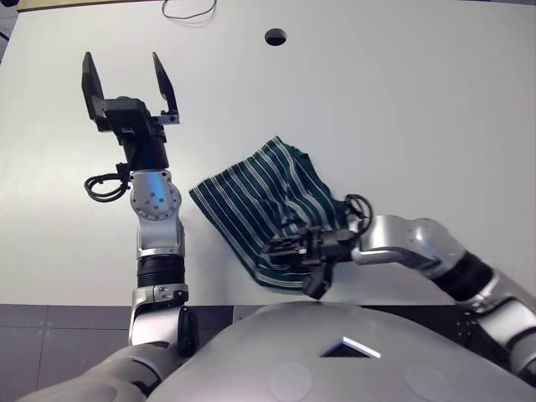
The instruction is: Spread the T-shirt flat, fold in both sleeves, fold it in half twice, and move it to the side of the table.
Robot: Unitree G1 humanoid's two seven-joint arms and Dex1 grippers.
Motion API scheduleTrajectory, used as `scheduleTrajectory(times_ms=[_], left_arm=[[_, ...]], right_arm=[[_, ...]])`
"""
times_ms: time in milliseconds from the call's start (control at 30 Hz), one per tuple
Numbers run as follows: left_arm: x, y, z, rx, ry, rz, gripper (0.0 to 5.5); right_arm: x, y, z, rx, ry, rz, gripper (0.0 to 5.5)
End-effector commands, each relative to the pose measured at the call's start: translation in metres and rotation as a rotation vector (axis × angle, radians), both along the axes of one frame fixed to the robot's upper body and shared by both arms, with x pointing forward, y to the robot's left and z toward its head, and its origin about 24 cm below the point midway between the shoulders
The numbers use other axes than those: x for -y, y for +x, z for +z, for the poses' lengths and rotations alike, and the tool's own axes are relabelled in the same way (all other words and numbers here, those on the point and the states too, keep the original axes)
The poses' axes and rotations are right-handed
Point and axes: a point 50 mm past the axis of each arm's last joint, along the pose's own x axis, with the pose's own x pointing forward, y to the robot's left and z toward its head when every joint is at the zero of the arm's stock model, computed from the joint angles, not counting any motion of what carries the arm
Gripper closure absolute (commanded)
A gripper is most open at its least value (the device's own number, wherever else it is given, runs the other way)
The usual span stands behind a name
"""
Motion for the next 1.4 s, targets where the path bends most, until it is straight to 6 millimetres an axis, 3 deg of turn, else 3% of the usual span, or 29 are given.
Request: scheduleTrajectory(times_ms=[33, 167, 233, 300, 400, 433, 500, 567, 700, 900, 1033, 1167, 1233, 1400], left_arm=[[-0.002, 0.007, 0.004, 0.002, 0.018, -0.001, 1.13], [-0.001, 0.008, 0.004, 0.005, 0.018, -0.003, 1.13], [0.001, 0.009, 0.004, 0.007, 0.020, -0.007, 1.13], [0.000, 0.012, 0.005, 0.014, 0.014, 0.001, 1.13], [0.004, 0.015, 0.004, 0.014, 0.011, -0.011, 1.13], [0.006, 0.015, 0.003, 0.011, 0.009, -0.016, 1.13], [0.009, 0.016, 0.000, 0.003, 0.004, -0.023, 1.13], [0.011, 0.016, -0.002, 0.000, -0.003, -0.024, 1.13], [0.010, 0.016, -0.002, 0.005, -0.009, -0.017, 1.13], [0.007, 0.017, 0.001, 0.014, -0.002, -0.009, 1.13], [0.007, 0.018, 0.004, 0.020, 0.003, -0.008, 1.13], [0.006, 0.019, 0.003, 0.018, 0.007, -0.005, 1.13], [0.008, 0.019, 0.002, 0.013, 0.012, -0.013, 1.13], [0.013, 0.022, -0.001, -0.011, 0.045, -0.060, 1.13]], right_arm=[[0.008, 0.021, 0.016, 0.045, 0.055, -0.106, 2.80], [0.035, 0.005, 0.043, -0.032, 0.075, -0.068, 2.80], [0.040, 0.008, 0.063, -0.064, 0.135, -0.065, 2.80], [0.040, 0.025, 0.082, -0.067, 0.212, -0.110, 2.80], [0.042, 0.063, 0.089, -0.045, 0.249, -0.232, 2.80], [0.040, 0.078, 0.085, -0.036, 0.251, -0.284, 2.80], [0.034, 0.113, 0.059, -0.008, 0.210, -0.425, 2.80], [0.031, 0.132, 0.033, 0.020, 0.149, -0.503, 2.80], [0.021, 0.129, -0.022, -0.011, 0.031, -0.508, 2.80], [0.024, 0.123, -0.057, -0.024, -0.082, -0.487, 2.80], [0.064, 0.157, -0.060, 0.054, -0.164, -0.716, 2.80], [0.117, 0.185, -0.047, 0.133, -0.202, -0.970, 2.80], [0.120, 0.192, -0.040, 0.144, -0.166, -1.012, 2.80], [0.099, 0.193, -0.033, 0.151, -0.022, -0.982, 2.80]])
